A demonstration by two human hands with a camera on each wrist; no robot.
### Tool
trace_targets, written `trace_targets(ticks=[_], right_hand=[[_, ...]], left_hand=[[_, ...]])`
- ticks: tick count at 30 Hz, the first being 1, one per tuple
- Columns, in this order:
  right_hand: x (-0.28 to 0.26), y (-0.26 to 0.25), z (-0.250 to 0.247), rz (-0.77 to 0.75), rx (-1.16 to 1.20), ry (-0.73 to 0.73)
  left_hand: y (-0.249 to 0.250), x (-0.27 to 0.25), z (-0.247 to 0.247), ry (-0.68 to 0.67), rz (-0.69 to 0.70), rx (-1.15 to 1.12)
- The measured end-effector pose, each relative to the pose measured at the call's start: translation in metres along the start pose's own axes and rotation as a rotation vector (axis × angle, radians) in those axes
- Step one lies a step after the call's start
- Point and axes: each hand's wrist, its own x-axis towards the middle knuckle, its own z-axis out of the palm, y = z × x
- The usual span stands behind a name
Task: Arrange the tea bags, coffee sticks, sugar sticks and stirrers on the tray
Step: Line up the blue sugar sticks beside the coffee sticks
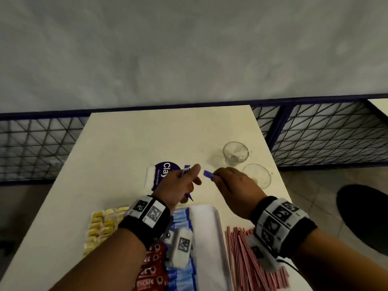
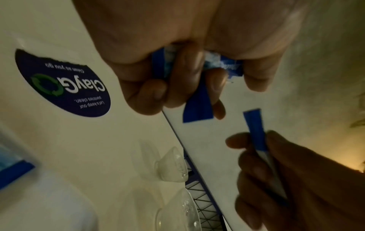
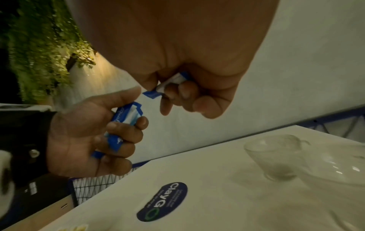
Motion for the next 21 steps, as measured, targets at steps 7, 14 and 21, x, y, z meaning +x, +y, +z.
trace_targets(ticks=[7,14,21], right_hand=[[0.006,-0.064,0.024,-0.148,-0.021,-0.075],[-0.013,-0.114,0.041,0.072,0.377,-0.032],[-0.028,-0.149,0.056,0.156,0.457,-0.04]], left_hand=[[-0.01,-0.054,-0.058,0.145,0.196,0.179],[-0.021,-0.106,-0.117,0.285,0.294,0.204],[-0.029,-0.138,-0.139,0.305,0.282,0.191]])
